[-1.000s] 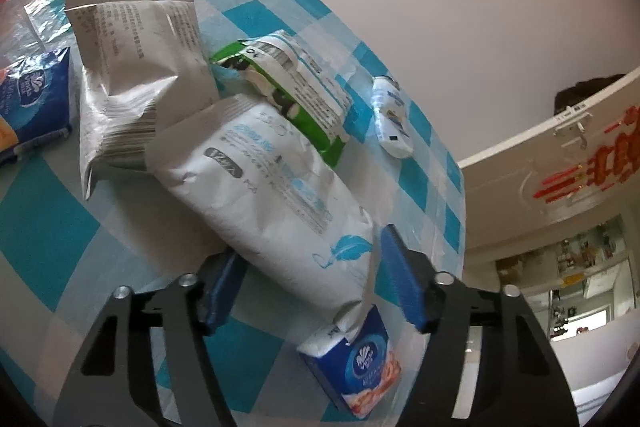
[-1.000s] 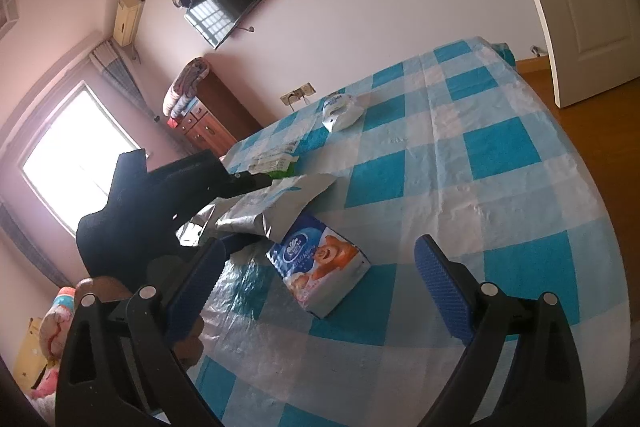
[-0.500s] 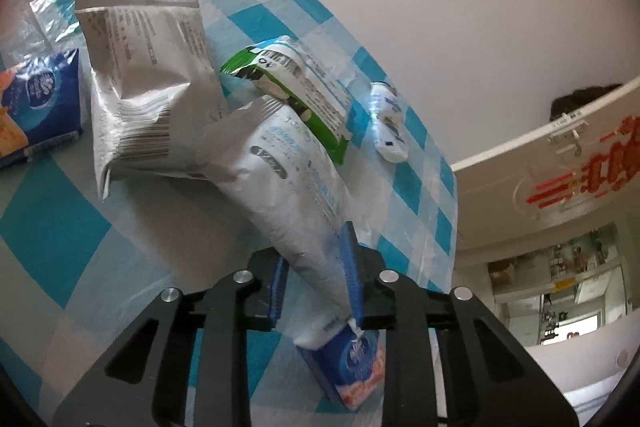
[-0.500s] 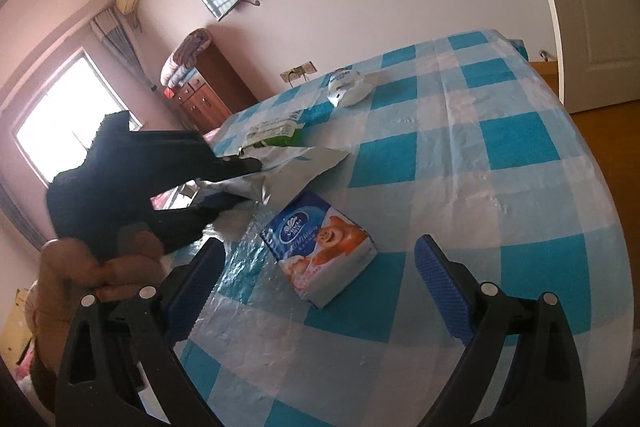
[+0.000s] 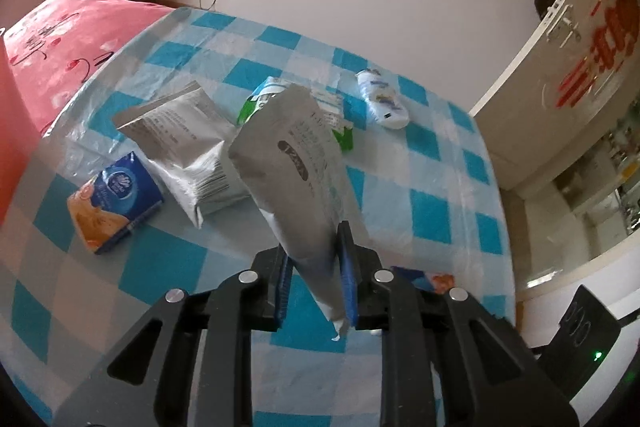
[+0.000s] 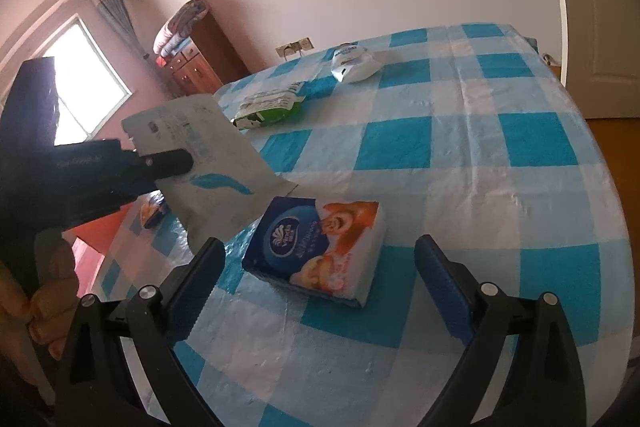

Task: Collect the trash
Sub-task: 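Lift the white bag with the left tool while right tool approaches the blue tissue pack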

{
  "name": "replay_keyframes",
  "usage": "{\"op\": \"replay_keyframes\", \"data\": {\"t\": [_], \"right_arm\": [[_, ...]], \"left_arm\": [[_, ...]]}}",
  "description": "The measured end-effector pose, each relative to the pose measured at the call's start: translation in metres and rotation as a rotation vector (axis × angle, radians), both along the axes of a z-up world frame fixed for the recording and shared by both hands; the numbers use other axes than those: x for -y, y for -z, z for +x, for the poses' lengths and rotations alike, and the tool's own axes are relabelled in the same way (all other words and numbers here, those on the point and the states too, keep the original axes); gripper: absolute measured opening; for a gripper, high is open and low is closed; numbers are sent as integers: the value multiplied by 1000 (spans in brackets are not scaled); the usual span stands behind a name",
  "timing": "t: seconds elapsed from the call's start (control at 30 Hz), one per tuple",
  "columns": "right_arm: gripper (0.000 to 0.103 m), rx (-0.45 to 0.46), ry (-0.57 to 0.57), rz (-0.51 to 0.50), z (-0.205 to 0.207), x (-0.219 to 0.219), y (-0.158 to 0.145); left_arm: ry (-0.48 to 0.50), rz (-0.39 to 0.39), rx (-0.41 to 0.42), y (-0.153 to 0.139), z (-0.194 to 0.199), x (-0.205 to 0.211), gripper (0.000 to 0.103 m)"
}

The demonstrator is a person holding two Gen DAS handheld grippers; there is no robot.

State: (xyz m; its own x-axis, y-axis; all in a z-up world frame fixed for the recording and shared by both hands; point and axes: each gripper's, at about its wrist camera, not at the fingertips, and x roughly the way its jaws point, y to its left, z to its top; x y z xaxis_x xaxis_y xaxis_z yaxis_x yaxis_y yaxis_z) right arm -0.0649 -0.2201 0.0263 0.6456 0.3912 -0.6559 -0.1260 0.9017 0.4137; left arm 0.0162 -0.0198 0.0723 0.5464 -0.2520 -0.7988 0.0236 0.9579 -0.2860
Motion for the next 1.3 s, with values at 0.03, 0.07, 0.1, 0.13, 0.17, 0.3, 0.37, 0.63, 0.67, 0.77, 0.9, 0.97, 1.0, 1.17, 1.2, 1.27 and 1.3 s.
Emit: {"op": "replay_keyframes", "data": {"t": [0.03, 0.07, 0.1, 0.13, 0.17, 0.3, 0.37, 0.63, 0.67, 0.77, 0.9, 0.97, 1.0, 1.17, 1.2, 1.27, 1.3], "right_arm": [[94, -14, 8, -11, 2, -1, 2], [94, -14, 9, -21, 3, -2, 1], [94, -16, 3, -24, 4, -4, 2], [94, -17, -2, -33, 4, -6, 2], [95, -18, -5, -39, 4, -8, 2], [96, -20, -7, -56, 4, -12, 2], [96, -21, -8, -61, 4, -12, 2], [98, -27, -15, -87, 5, -18, 3], [99, -27, -16, -89, 5, -18, 3], [99, -27, -17, -88, 6, -18, 3], [99, -24, -18, -69, 6, -16, 2], [99, -22, -22, -55, 6, -15, 2], [99, -21, -24, -50, 6, -14, 2], [99, -25, -23, -79, 6, -19, 1], [99, -25, -23, -77, 7, -18, 1], [99, -24, -22, -75, 7, -18, 1], [99, -25, -23, -77, 7, -18, 1]], "left_arm": [[-3, 7, 5, 1, 1, -1, 26], [-2, 18, 16, 1, 3, -1, 27], [-1, 26, 23, 2, 4, 0, 28], [-2, 39, 27, 4, 8, 2, 31], [-4, 42, 29, 6, 9, 3, 32], [-15, -6, 29, 17, 22, 6, 37], [-16, -22, 20, 24, 29, 8, 41], [-62, -68, -20, 45, 45, 18, 59], [-63, -53, -18, 45, 46, 22, 59], [-66, -35, -12, 45, 48, 30, 54], [-71, -22, 29, 38, 47, 33, 38], [-58, -6, 46, 32, 46, 35, 34], [-53, -6, 50, 30, 46, 35, 31], [-31, -30, 62, 20, 40, 29, 25], [-26, -32, 64, 18, 39, 28, 24], [-13, -43, 73, 13, 34, 26, 22], [-8, -48, 80, 10, 31, 23, 21]]}}
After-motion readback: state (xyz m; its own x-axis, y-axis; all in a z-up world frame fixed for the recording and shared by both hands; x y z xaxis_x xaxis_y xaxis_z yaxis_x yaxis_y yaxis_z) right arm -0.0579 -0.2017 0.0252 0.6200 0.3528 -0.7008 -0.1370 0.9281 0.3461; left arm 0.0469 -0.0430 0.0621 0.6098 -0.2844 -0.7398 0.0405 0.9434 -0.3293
